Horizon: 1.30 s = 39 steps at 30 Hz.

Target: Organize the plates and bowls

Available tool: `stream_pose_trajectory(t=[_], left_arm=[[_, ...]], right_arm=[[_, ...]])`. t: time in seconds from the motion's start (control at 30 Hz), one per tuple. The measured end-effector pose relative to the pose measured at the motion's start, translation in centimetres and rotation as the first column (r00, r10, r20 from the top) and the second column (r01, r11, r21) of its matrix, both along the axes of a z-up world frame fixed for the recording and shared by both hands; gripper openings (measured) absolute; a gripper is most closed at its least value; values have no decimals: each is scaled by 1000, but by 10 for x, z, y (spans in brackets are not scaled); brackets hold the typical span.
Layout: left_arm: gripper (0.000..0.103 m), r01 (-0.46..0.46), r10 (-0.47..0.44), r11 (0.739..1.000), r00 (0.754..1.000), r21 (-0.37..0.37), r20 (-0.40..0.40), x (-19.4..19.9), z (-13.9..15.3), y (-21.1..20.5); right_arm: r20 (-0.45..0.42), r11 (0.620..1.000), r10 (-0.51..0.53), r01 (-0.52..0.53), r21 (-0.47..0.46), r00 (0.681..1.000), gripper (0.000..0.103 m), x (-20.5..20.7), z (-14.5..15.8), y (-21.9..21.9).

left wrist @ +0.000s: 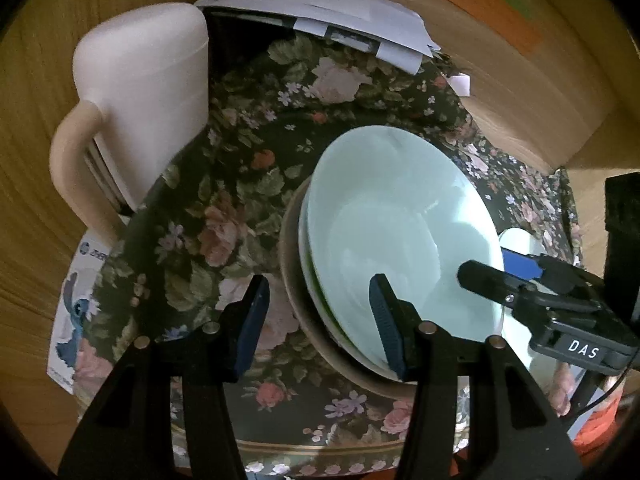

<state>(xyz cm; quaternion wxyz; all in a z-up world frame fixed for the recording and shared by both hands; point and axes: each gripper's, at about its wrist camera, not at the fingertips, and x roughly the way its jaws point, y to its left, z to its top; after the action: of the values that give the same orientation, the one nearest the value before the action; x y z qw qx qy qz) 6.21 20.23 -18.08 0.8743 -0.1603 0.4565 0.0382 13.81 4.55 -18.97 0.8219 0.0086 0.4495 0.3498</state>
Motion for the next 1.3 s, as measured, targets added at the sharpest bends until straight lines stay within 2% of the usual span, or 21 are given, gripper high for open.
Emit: stream_pose_trajectory(t=[0.13, 0.3, 0.47, 0.67, 0.83, 1.03, 1.3], left_arm=[[45, 16, -16, 1000, 1000, -21, -1, 3, -3, -2], [44, 32, -32, 999, 999, 13, 5, 7, -4, -9], [43, 23, -23, 1000, 1000, 22, 6, 7, -3, -8], [43, -5, 5, 998, 1000, 69, 5, 9, 1, -16], [44, -18, 18, 999, 1000, 44, 9, 9, 6, -14], [44, -14, 10, 997, 998, 72, 57, 4, 24, -23], [44, 34, -41, 997, 994, 68, 101, 5, 45, -42]], right_arm=[[-13, 1000, 2, -2, -7, 1000, 41, 4, -4, 6], [-40, 1000, 8, -9, -10, 999, 41, 9, -12, 13], [2, 999, -8, 8, -50, 1000, 40, 6, -13, 22], [-14, 999, -30, 30, -32, 999, 36, 10, -10, 17], [18, 999, -37, 38, -29, 999, 36, 2, 0, 10], [45, 998, -62, 62, 8, 997, 35, -8, 15, -7], [101, 991, -130, 126, 47, 986, 35, -19, 34, -32]])
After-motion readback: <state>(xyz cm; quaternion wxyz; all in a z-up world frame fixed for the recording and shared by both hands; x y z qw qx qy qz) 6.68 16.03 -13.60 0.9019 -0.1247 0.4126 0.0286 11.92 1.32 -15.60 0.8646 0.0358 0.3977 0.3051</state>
